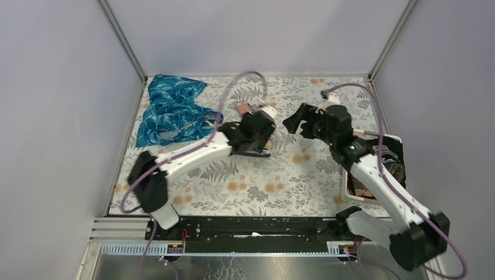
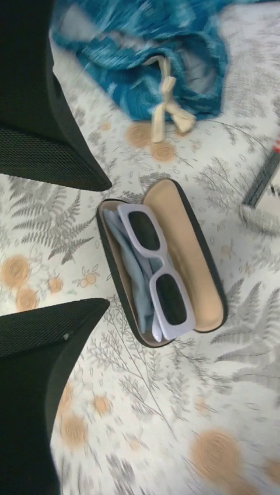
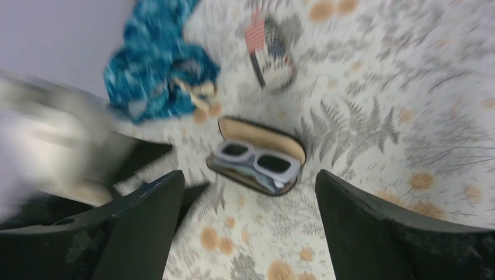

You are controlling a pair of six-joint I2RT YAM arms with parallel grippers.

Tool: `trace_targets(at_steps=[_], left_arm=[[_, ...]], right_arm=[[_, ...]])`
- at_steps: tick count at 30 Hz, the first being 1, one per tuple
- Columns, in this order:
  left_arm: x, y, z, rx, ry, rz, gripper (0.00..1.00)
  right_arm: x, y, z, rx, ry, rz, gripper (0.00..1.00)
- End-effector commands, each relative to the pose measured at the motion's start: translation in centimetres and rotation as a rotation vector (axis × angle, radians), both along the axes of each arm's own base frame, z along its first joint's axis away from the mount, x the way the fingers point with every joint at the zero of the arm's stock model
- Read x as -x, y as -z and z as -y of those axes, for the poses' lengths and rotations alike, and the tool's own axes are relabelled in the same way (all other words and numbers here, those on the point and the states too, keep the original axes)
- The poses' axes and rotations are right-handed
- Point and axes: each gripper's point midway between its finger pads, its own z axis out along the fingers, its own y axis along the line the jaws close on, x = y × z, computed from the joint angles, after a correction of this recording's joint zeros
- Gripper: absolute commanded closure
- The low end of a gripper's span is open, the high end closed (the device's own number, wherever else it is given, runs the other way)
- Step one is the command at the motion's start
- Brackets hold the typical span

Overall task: Organize the sunglasses
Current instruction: Place the sunglasses in the sunglasses case, then adjust the sunglasses case at the center of the board.

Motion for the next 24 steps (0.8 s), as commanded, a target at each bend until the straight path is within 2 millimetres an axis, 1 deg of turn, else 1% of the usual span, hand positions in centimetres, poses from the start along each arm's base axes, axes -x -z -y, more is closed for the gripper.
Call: trace_targets(at_steps=[1, 2, 5, 7, 8, 10, 12, 13, 15, 17, 18, 19, 20, 24], left_arm=[[0.0, -7.3, -1.2, 0.632, -0.307, -0.032, 0.28], [1.0, -6.1, -2.2, 0.695, -0.336, -0.091, 0.28], [2.5, -4.9, -5.1, 0.874, -0.444, -0.154, 0.28], [3.7, -3.4, -6.7, 0.929, -0.521, -0.182, 0.28], [4.2, -2.6, -7.0, 0.949, -0.542, -0.206, 0.28], [5.3, -1.0, -7.3, 0.974, -0.578, -0.252, 0.28], [6.1, 0.2, -6.9, 0.999, -0.6, -0.311, 0.29], [6.4, 0.8, -6.9, 1.004, -0.622, -0.332, 0.29], [6.7, 1.9, -6.8, 1.017, -0.661, -0.369, 0.3], [6.9, 2.8, -6.5, 1.032, -0.69, -0.401, 0.3], [6.9, 3.2, -6.3, 1.04, -0.702, -0.416, 0.31], [6.9, 3.7, -6.2, 1.041, -0.715, -0.43, 0.31], [6.9, 4.0, -5.9, 1.049, -0.721, -0.447, 0.31], [6.6, 5.1, -5.0, 1.06, -0.69, -0.472, 0.32]], right_arm=[[2.8, 9.3, -3.8, 0.097, -0.317, -0.294, 0.1], [2.4, 9.7, -4.7, 0.082, -0.348, -0.306, 0.11], [0.7, 10.6, -6.5, 0.069, -0.388, -0.32, 0.11], [-1.0, 11.1, -7.3, 0.08, -0.381, -0.323, 0.11], [-1.7, 11.4, -7.7, 0.085, -0.379, -0.324, 0.11], [-3.4, 11.9, -8.3, 0.098, -0.363, -0.33, 0.11], [-5.0, 12.5, -8.6, 0.116, -0.342, -0.344, 0.11], [-5.9, 12.3, -8.9, 0.118, -0.334, -0.332, 0.11], [-7.2, 12.5, -9.4, 0.12, -0.329, -0.325, 0.11], [-8.3, 13.1, -10.2, 0.111, -0.342, -0.325, 0.11], [-8.7, 13.5, -10.7, 0.107, -0.353, -0.333, 0.11], [-8.9, 14.6, -11.1, 0.106, -0.365, -0.358, 0.11], [-9.3, 15.1, -11.5, 0.116, -0.39, -0.354, 0.11], [-9.3, 16.0, -13.2, 0.074, -0.488, -0.373, 0.12]])
